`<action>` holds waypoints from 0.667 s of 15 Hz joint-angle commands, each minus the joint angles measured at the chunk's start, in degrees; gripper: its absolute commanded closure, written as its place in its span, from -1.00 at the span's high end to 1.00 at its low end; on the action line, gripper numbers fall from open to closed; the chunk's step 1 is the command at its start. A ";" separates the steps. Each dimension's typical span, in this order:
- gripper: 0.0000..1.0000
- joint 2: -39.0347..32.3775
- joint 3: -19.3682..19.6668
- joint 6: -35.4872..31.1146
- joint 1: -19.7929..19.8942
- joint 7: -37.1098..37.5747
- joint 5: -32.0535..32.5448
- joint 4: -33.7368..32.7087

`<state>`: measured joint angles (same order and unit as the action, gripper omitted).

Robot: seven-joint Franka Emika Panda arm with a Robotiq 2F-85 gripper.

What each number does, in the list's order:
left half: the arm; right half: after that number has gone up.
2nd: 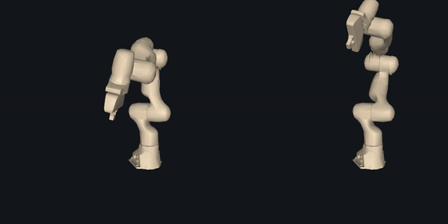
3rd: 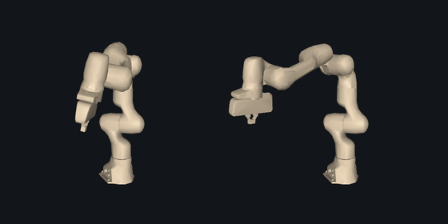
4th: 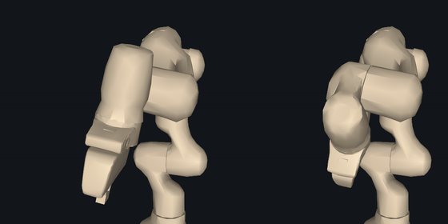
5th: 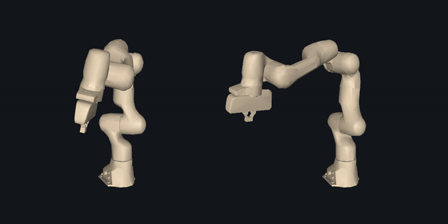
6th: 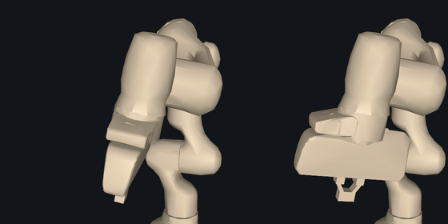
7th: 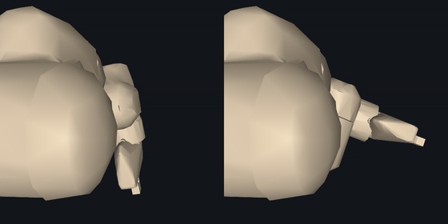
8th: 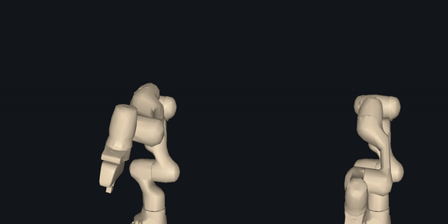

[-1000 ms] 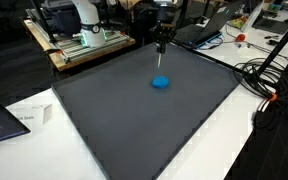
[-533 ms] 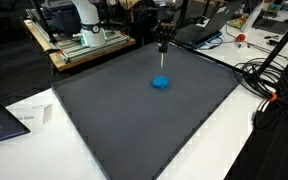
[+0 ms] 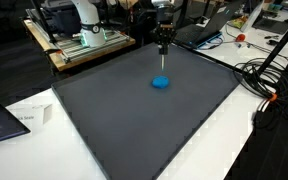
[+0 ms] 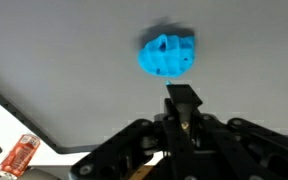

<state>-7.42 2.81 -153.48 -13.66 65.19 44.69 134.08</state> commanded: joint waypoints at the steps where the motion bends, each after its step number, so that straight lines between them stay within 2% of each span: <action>1: -0.94 -1.62 0.66 -1.46 0.27 1.05 1.17 -0.38; 6: -0.94 -2.68 1.85 0.50 -1.14 6.81 5.70 -1.35; 10: -0.94 -3.19 1.12 4.37 -2.51 11.05 8.77 -2.18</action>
<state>-10.07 3.94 -152.59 -14.48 72.25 50.87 133.12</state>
